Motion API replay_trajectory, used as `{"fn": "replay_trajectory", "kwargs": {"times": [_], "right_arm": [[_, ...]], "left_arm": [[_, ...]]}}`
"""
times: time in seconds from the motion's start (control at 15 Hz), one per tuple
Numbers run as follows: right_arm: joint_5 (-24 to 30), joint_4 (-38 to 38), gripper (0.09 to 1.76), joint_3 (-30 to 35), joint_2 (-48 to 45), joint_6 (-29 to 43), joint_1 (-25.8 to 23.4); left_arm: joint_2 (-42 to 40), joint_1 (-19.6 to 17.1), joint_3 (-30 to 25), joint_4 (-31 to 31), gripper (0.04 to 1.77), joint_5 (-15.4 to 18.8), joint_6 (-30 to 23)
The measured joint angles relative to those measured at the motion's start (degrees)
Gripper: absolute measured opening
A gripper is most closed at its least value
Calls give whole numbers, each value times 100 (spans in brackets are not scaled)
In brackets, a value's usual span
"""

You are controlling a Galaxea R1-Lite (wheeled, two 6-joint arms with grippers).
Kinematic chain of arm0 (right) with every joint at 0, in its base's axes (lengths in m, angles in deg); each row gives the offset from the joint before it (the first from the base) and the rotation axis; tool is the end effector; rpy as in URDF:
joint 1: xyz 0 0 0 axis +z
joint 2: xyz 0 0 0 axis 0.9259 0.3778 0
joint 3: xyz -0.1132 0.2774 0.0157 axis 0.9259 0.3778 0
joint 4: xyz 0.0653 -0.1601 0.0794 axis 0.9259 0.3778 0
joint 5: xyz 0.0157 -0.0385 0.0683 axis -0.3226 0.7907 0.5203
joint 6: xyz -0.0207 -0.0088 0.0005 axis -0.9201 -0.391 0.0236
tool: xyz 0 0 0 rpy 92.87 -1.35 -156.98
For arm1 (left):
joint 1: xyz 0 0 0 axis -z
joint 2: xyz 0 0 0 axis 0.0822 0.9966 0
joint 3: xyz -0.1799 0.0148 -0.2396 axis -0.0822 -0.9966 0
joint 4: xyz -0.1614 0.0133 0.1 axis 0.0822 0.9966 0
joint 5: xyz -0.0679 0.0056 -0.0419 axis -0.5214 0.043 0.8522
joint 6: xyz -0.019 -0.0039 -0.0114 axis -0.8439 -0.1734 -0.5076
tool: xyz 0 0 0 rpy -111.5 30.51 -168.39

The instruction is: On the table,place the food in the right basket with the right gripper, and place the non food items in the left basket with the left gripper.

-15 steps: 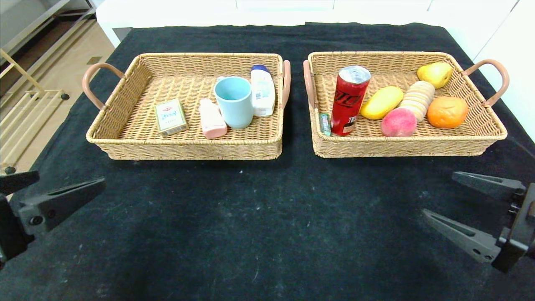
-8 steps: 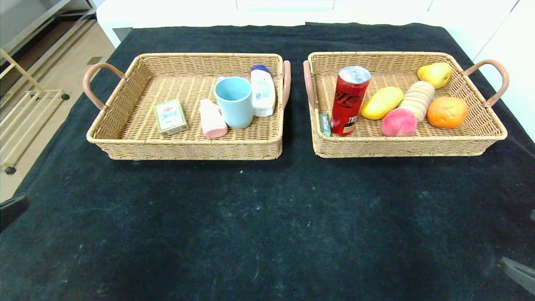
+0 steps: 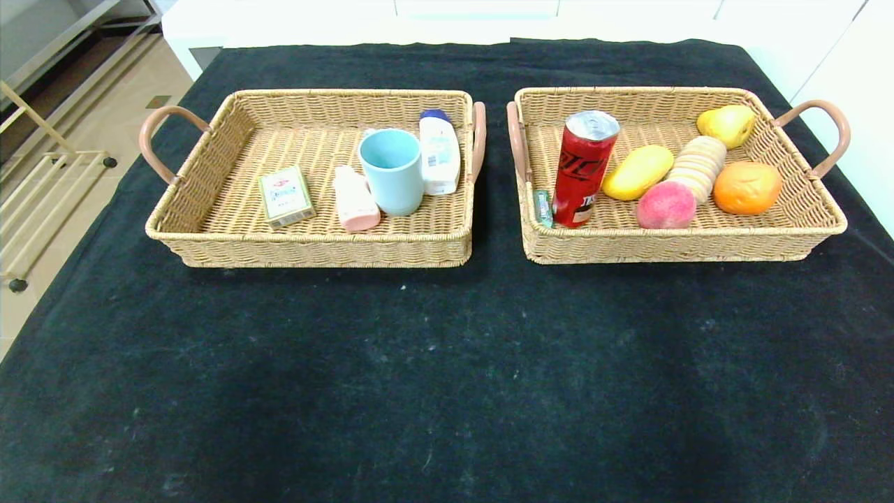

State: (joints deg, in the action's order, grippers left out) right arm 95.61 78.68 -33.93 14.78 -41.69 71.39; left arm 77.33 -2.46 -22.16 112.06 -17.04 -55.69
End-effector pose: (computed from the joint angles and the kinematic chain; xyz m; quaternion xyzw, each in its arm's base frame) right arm -0.0462 -0.0001 0.2218 -0.0645 0.0016 0.0942 0.9935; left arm -0.0455 0.0029 0.2668 0.0380 0.0003 0.0067 0.9993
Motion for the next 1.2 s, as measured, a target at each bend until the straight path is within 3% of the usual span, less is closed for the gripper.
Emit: {"fn": "replay_trajectory", "kwargs": {"times": [0.07, 0.33, 0.87, 1.0, 1.2], "right_arm": [[-9, 33, 171, -44, -149, 24, -76], [-15, 140, 171, 28, -502, 46, -188], [124, 143, 171, 841, -1167, 63, -282], [197, 9, 171, 1097, -1425, 138, -304], [167, -708, 171, 1607, -1676, 492, -315]], "left_arm": [[-179, -196, 110, 187, 172, 265, 0], [-703, -508, -74, 297, 172, 723, -17], [-1571, -277, -1017, 368, 172, 784, -52], [-1954, -250, -1585, -80, 172, 873, -61], [-2288, -235, -2533, -1363, 172, 850, -140]]}}
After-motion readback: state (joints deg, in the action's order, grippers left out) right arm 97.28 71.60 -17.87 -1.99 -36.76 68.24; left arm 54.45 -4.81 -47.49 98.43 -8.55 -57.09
